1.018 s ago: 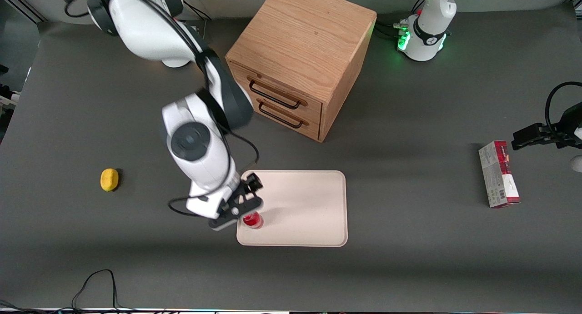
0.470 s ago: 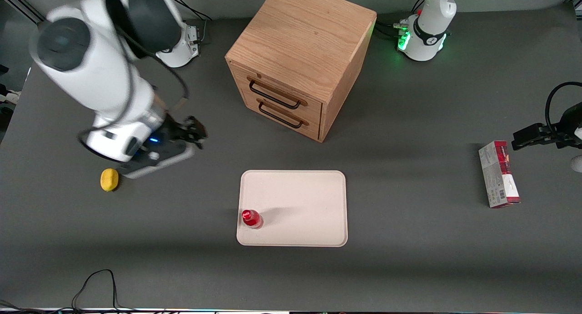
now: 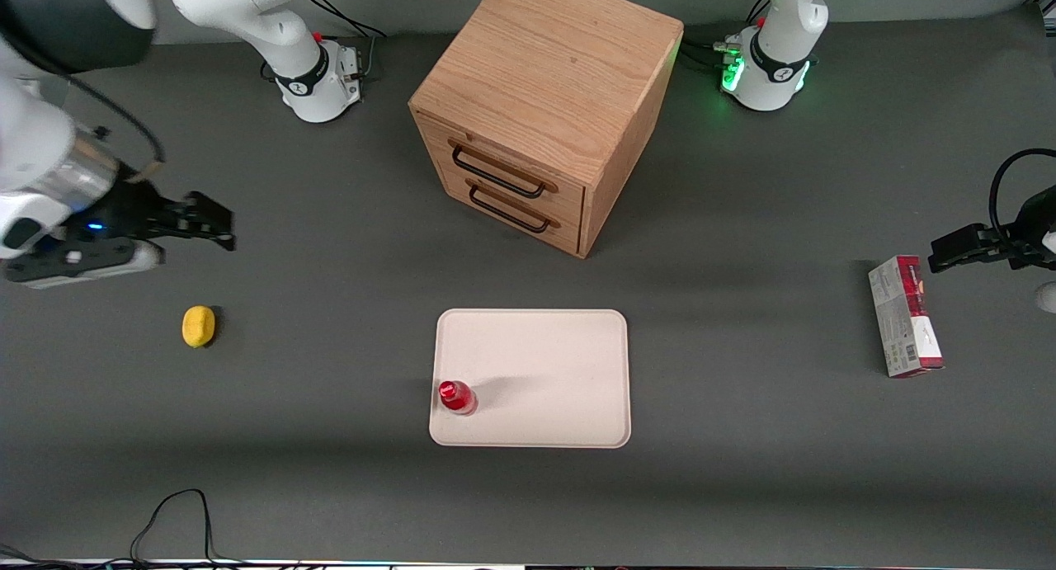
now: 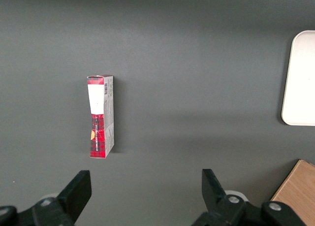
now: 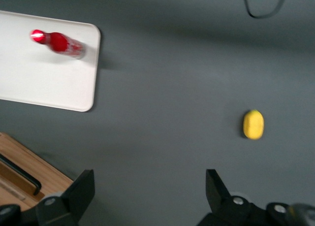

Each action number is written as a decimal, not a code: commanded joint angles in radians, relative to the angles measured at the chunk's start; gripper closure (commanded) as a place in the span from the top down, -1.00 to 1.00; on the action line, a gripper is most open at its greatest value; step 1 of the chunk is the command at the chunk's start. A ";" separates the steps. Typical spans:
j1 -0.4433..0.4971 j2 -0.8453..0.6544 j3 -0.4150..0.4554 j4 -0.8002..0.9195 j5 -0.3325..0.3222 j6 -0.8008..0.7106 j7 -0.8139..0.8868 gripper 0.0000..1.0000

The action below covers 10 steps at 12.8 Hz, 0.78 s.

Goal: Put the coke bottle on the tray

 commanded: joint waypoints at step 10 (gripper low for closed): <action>-0.276 -0.082 0.134 -0.110 -0.042 0.003 -0.025 1.00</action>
